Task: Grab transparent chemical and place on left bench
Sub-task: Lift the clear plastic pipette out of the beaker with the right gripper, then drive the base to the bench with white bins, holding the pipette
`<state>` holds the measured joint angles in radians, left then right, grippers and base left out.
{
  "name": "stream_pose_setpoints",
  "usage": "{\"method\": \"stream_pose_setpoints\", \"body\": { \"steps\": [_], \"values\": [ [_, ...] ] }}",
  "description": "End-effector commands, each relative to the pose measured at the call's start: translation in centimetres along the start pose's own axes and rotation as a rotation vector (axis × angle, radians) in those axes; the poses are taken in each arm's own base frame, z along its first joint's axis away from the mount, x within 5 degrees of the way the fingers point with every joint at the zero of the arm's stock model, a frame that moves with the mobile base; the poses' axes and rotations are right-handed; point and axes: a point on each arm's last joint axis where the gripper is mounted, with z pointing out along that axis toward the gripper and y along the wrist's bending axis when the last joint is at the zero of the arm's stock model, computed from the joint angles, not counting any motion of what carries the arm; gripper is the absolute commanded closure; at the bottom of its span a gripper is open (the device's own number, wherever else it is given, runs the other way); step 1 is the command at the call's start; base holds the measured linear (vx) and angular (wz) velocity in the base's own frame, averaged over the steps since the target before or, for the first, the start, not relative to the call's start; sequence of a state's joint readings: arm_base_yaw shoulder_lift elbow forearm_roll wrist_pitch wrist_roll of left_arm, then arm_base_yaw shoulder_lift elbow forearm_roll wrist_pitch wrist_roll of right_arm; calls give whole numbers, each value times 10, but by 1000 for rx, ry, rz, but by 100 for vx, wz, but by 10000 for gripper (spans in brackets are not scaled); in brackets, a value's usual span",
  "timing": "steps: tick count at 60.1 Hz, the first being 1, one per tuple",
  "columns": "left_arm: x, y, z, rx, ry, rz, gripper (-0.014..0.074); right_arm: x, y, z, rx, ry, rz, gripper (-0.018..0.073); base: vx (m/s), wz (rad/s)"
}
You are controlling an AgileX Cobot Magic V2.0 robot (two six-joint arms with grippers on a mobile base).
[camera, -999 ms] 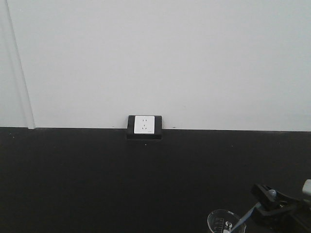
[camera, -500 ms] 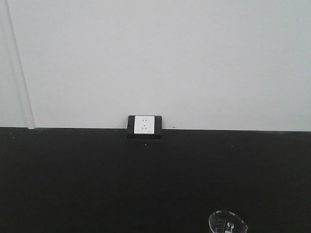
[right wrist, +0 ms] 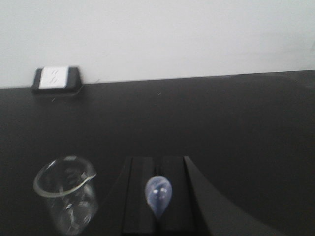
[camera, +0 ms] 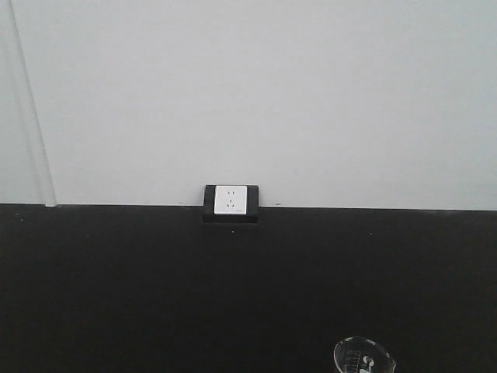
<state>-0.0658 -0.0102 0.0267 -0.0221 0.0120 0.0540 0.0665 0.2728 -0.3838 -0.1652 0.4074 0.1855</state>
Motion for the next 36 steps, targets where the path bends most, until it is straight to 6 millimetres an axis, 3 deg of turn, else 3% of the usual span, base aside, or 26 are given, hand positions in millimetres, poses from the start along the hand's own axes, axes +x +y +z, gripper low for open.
{"method": "stream_pose_setpoints", "body": {
  "steps": [1,36],
  "values": [
    [-3,0,-1,-2,-81,-9,600,-11,8,-3,-85,-66,-53,561,0,0],
    [-3,0,-1,-2,-81,-9,600,-11,18,-4,-189,-81,-133,561,0,0]
  ]
}}
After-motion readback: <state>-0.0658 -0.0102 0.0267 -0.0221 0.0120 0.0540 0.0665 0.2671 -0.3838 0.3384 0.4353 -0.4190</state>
